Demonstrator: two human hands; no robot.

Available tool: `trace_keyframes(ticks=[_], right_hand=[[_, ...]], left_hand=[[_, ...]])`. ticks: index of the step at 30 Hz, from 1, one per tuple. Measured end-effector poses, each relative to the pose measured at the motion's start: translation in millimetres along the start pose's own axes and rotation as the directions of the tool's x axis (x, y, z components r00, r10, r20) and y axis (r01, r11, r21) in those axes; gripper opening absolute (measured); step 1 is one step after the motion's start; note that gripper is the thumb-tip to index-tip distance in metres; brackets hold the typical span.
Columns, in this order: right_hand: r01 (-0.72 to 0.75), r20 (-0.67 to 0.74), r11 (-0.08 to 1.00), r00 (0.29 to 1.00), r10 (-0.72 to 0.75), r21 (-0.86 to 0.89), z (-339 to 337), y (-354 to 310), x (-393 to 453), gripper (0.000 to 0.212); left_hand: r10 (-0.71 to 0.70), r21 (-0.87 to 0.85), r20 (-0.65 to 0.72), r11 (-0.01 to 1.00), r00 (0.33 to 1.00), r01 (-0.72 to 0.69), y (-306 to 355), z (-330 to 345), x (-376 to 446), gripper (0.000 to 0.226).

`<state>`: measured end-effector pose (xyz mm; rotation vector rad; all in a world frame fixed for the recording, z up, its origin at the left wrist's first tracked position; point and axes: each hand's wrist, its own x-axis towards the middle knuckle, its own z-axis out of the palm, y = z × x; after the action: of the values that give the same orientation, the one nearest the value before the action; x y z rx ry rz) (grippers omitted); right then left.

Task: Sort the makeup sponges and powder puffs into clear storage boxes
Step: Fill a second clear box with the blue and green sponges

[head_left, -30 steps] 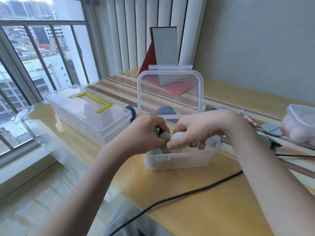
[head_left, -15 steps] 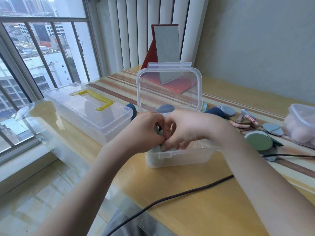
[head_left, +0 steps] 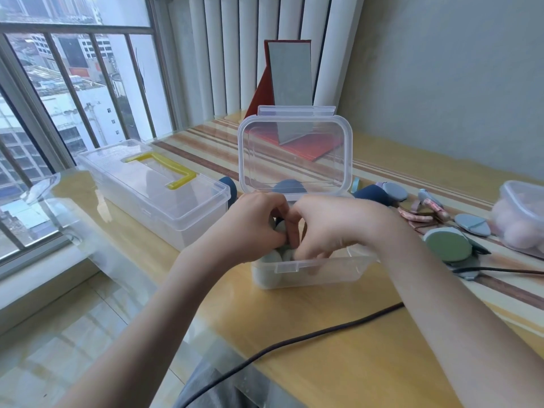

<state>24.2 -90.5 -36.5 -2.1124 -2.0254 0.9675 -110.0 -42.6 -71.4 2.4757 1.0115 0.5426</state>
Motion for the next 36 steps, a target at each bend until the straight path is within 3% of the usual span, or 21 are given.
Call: trace_keyframes(ticks=[4, 8, 12, 19, 24, 31, 36], right_hand=[[0.003, 0.157, 0.977, 0.987, -0.037, 0.212, -21, 19, -8, 0.027], [0.022, 0.288, 0.982, 0.955, -0.076, 0.185, -21, 25, -9, 0.039], [0.048, 0.181, 0.985, 0.98, -0.078, 0.166, -12, 18, -5, 0.024], [0.014, 0.117, 0.99, 0.993, -0.03, 0.139, -3, 6, 0, 0.022], [0.008, 0.173, 0.992, 0.984, -0.03, 0.123, -14, 14, -8, 0.034], [0.003, 0.048, 0.995, 0.999, -0.008, 0.1, -4, 11, 3, 0.023], [-0.007, 0.126, 0.99, 0.992, -0.011, 0.141, -15, 19, -2, 0.026]], left_hand=[[0.006, -0.027, -0.008, 1.0, 1.0, -0.007, -2, 0, 0, 0.019], [0.006, -0.033, 0.004, 0.999, 1.0, -0.006, -4, -1, 0, 0.022], [0.009, -0.011, -0.003, 1.0, 1.0, -0.009, -4, 0, 0, 0.02], [0.025, 0.004, -0.001, 1.0, 1.0, -0.025, -6, 1, 1, 0.015], [0.031, -0.073, 0.039, 0.997, 0.999, -0.028, -9, -6, -1, 0.018], [0.041, 0.02, 0.09, 0.999, 0.995, -0.043, -8, -8, 1, 0.024], [0.035, -0.077, 0.148, 0.997, 0.988, -0.024, -11, -14, -1, 0.027]])
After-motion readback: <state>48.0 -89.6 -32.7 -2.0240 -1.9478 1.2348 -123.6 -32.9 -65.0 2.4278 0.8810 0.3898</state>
